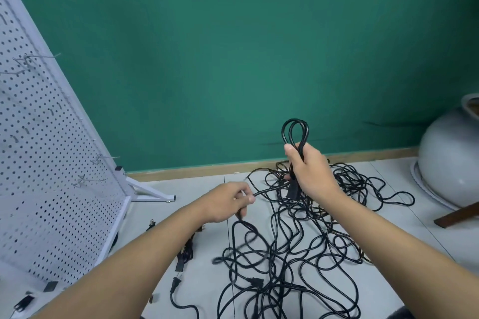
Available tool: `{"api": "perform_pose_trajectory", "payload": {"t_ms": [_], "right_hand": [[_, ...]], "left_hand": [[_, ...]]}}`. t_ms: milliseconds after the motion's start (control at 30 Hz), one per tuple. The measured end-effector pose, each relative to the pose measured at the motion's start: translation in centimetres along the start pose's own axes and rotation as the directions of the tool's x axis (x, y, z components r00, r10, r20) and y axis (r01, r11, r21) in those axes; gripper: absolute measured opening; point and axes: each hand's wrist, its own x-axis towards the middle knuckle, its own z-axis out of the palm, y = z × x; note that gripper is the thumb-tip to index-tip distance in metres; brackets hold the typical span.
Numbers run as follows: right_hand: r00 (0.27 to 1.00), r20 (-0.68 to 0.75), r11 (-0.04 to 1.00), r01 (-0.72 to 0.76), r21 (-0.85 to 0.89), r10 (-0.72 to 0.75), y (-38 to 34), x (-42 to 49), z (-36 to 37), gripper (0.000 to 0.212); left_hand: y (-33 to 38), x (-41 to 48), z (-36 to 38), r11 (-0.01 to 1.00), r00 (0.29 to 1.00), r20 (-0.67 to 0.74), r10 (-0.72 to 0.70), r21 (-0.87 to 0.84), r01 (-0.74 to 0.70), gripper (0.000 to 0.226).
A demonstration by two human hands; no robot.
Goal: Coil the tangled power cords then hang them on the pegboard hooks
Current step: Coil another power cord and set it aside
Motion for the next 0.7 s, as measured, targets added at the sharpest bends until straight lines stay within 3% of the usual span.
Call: {"api": "perform_pose_trajectory", "payload": {"t_ms": [133, 200, 333, 400, 533, 700], "right_hand": [[0.995, 0.099, 0.984, 0.030, -0.174, -0.012, 0.4, 0.1, -0.3, 0.038], [0.980, 0.195, 0.960, 0.091, -0.265, -0.039, 0.5, 0.0, 0.1, 0.035], [0.919, 0.386, 0.945, 0.188, -0.269, -0.073, 0.7, -0.4, 0.8, 0.032], [0.881, 0.471, 0.964, 0.169, -0.205, -0.055, 0.3, -0.9, 0.9, 0.030], [0.796, 0.600, 0.984, -0.158, 0.077, 0.081, -0.7, -1.7, 0.6, 0.025], [0.727, 0.683, 0.982, -0.169, 0.084, 0.067, -0.8, -1.6, 0.0, 0.030]], "left_hand": [[0.8, -0.3, -1.1, 0.974, 0.935, -0.284, 0.214, 0.130, -0.184, 0.010], [1.4, -0.3, -1.3, 0.940, 0.880, -0.342, 0.330, 0.201, -0.275, 0.009], [2.1, -0.4, -1.4, 0.903, 0.810, -0.401, 0.427, 0.232, -0.361, 0.010], [2.4, -0.6, -1.4, 0.896, 0.777, -0.448, 0.443, 0.199, -0.396, 0.008], [3.1, -0.8, -1.6, 0.894, 0.735, -0.524, 0.430, 0.136, -0.426, 0.009], [3.5, -0.8, -1.9, 0.919, 0.740, -0.598, 0.307, -0.015, -0.393, 0.028]]}}
